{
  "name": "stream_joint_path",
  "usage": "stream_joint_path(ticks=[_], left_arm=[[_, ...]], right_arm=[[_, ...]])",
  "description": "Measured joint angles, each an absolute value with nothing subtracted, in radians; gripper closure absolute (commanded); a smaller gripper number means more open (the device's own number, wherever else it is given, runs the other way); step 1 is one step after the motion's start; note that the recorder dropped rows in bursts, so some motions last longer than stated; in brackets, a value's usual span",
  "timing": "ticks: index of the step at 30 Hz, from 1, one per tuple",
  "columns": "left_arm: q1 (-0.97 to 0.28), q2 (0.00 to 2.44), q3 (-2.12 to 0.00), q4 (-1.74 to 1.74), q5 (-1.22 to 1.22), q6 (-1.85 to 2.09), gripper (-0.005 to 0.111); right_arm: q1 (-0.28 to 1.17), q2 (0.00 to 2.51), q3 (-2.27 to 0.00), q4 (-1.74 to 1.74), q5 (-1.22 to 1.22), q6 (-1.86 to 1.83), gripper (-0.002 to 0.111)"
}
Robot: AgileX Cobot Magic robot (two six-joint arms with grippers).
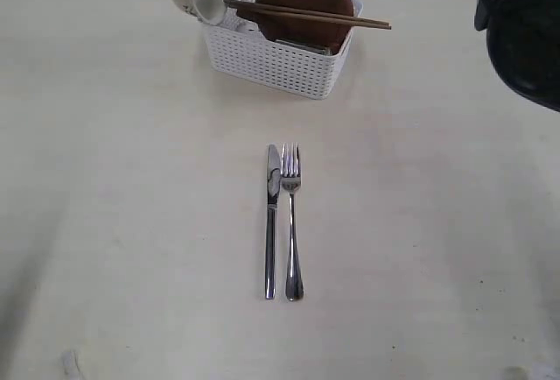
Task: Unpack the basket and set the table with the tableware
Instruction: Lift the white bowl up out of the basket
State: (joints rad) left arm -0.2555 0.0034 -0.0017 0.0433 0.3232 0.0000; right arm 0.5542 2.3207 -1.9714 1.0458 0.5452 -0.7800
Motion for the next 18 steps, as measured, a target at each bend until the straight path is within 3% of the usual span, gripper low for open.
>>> stream_joint_path(ticks=[18], left_arm=[[-0.256, 0.003, -0.002, 0.043, 0.323, 0.000, 0.107]], right_arm=[[0.554, 2.298, -1.972, 1.089, 0.594, -0.836, 0.109]])
